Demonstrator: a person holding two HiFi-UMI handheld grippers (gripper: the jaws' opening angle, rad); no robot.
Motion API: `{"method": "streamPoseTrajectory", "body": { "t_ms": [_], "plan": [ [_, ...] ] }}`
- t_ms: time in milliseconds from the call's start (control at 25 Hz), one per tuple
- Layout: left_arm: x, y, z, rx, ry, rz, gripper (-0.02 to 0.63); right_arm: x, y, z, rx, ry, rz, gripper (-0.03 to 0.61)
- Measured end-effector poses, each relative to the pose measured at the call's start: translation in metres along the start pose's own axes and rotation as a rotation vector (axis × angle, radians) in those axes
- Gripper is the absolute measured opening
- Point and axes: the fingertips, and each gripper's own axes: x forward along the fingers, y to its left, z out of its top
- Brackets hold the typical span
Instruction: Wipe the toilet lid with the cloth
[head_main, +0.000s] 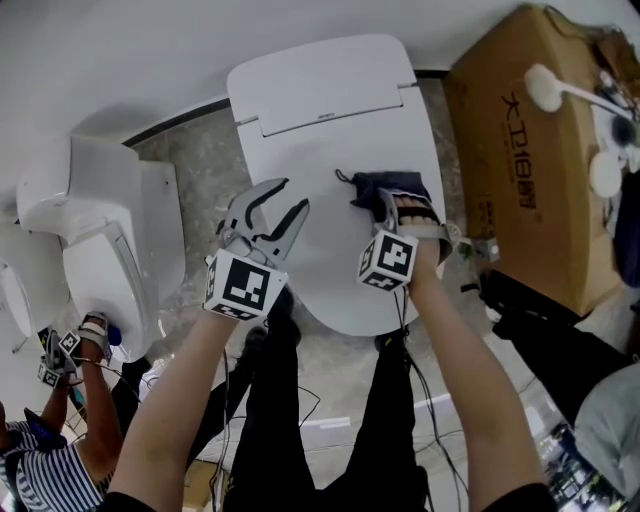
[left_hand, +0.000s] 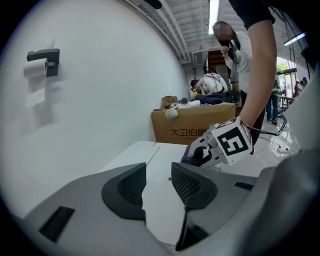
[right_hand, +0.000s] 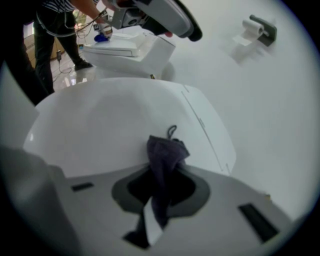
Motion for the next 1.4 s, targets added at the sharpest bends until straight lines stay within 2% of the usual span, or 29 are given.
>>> {"method": "streamPoseTrajectory", "body": {
  "t_ms": [680, 1400],
  "plan": [
    [-0.004, -0.012, -0.007, 0.006, 0.012, -0.012, 0.166, -0.042, 0.091, 0.039, 0.008, -0.089, 0.061, 0.067],
    [-0.012, -0.016, -0.017, -0.009, 0.022, -0.006, 0.166, -0.067, 0.156, 0.075, 0.01, -0.131, 0.131, 0.067]
  ]
}}
